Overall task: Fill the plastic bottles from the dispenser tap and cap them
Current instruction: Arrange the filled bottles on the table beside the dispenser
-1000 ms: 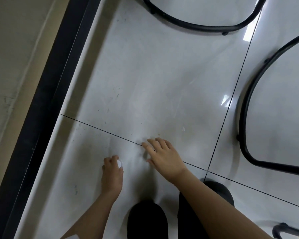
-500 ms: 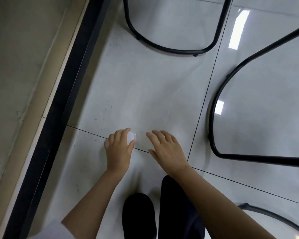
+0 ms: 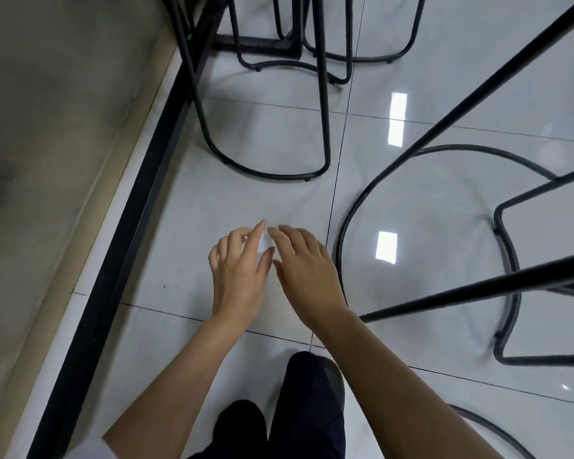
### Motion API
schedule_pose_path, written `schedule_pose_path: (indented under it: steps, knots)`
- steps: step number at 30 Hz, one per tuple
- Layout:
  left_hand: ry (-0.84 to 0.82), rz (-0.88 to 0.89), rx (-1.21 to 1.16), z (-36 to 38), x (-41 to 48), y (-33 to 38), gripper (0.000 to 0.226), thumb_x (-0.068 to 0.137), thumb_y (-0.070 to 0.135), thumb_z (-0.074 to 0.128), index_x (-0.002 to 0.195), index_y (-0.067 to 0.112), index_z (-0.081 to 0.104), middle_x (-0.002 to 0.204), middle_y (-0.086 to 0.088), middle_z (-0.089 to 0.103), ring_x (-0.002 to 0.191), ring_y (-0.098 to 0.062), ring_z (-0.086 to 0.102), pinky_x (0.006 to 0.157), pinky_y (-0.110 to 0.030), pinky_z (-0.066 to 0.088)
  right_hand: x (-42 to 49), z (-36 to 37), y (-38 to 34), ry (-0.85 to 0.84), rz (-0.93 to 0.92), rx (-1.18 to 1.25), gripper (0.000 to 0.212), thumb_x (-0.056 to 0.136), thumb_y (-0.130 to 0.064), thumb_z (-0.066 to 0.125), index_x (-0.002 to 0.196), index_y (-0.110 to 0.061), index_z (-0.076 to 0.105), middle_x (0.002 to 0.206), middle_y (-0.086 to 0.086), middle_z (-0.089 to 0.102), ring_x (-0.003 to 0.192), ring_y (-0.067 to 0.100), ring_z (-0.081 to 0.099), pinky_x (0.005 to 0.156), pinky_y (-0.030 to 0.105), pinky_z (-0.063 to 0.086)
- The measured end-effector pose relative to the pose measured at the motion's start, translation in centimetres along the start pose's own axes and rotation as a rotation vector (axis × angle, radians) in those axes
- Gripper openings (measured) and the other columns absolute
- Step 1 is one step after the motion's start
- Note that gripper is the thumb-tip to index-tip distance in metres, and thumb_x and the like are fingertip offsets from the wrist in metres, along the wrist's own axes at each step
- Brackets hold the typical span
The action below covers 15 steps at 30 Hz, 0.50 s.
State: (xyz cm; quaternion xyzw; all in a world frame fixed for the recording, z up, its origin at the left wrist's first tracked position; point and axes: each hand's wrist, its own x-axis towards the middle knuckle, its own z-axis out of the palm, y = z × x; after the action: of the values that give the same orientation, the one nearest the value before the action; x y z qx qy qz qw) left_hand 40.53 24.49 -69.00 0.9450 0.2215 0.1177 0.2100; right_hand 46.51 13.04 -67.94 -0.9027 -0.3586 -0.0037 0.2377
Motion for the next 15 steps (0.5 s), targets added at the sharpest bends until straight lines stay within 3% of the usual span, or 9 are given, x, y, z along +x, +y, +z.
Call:
schedule_pose_path:
  steps: [5, 11, 15]
  knots:
    - [0.002, 0.011, -0.026, -4.4, 1.2, 4.6, 0.054, 0.098, 0.048, 0.036, 0.141, 0.019, 0.051, 0.12, -0.005, 0.058, 0.112, -0.023, 0.048, 0.102, -0.042, 0.033, 0.6, -5.3, 0.1, 0.074, 0.042, -0.009, 0.06, 0.079, -0.006, 0.078, 0.134, -0.01, 0.056, 0.131, 0.009, 0.061, 0.117, 0.03, 0.059, 0.097, 0.04, 0.049]
    - [0.013, -0.006, -0.053, -11.1, 2.0, 9.2, 0.053, 0.093, 0.052, 0.044, 0.134, 0.019, 0.055, 0.124, 0.0, 0.059, 0.117, -0.02, 0.046, 0.104, -0.035, 0.026, 1.6, -13.1, -1.6, 0.089, 0.13, 0.041, 0.078, 0.063, -0.002, 0.088, 0.133, -0.013, 0.057, 0.127, 0.005, 0.064, 0.114, 0.029, 0.061, 0.093, 0.039, 0.052]
    - [0.04, -0.032, -0.076, -16.2, 1.9, 12.2, 0.052, 0.092, 0.05, 0.044, 0.132, 0.02, 0.058, 0.122, 0.003, 0.057, 0.116, -0.02, 0.046, 0.102, -0.036, 0.026, 2.2, -18.8, -4.3, 0.1, 0.115, 0.124, 0.072, 0.064, -0.002, 0.085, 0.13, -0.014, 0.058, 0.122, 0.003, 0.066, 0.109, 0.025, 0.063, 0.087, 0.036, 0.056]
